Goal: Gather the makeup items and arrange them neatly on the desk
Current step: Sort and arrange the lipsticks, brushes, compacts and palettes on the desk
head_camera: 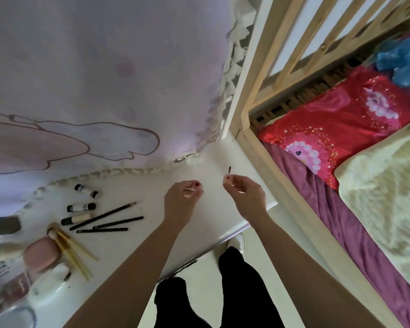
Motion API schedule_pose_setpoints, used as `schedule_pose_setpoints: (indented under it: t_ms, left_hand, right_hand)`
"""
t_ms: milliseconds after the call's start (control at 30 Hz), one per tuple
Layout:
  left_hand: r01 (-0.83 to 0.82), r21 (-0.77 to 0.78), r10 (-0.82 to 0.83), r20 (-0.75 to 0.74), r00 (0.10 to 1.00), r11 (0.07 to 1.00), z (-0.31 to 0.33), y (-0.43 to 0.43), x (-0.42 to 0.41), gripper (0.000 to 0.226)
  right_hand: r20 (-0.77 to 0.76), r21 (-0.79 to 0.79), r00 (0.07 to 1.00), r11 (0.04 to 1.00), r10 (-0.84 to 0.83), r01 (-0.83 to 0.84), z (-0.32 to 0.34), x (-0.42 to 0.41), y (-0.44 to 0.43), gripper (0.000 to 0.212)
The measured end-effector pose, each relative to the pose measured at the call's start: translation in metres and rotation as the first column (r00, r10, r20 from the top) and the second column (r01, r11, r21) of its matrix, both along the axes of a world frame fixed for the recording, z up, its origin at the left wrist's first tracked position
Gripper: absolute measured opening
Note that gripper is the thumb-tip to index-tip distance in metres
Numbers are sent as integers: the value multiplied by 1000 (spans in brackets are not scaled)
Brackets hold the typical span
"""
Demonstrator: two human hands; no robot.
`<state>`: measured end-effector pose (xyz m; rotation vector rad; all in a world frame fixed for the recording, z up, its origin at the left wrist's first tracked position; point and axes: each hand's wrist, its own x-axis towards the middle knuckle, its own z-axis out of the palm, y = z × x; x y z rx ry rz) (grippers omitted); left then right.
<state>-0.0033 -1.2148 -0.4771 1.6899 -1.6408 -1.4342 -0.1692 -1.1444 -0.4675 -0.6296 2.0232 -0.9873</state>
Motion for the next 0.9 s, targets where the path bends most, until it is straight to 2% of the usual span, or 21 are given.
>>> schedule_pose_setpoints:
  t_ms: [67,167,333,500,767,900]
  left_hand:
    - [-3,-30,4,40,999,1000,-19,-10,-13,7]
    - [-2,-94,8,66,998,996,-37,-24,-29,8]
    - [-58,-121,59,8,998,991,-48,-34,-49,13]
    - [-90,-183,97,32,995,979,-52,-30,-57,13]
    - [-77,-217,93,64,994,973,-57,-33,-59,17]
    - [-51,-232,76,102,992,971,-57,-33,-59,15]
  right_hand:
    - [-54,-17,998,999,45,-46,-17,-9,-18,9]
    - [-101,-37,992,996,77,-81,-40,-21,-42,18]
    - [-234,-16,963,990,131,-138,-57,-31,-66,30]
    - [-272,-22,952,988,142,-153,-62,-33,-64,31]
    - [-418,-59,890,972,182,-226,-70,-39,-54,32]
    - [-480,-7,848,966,224,-259,-73,-35,-60,30]
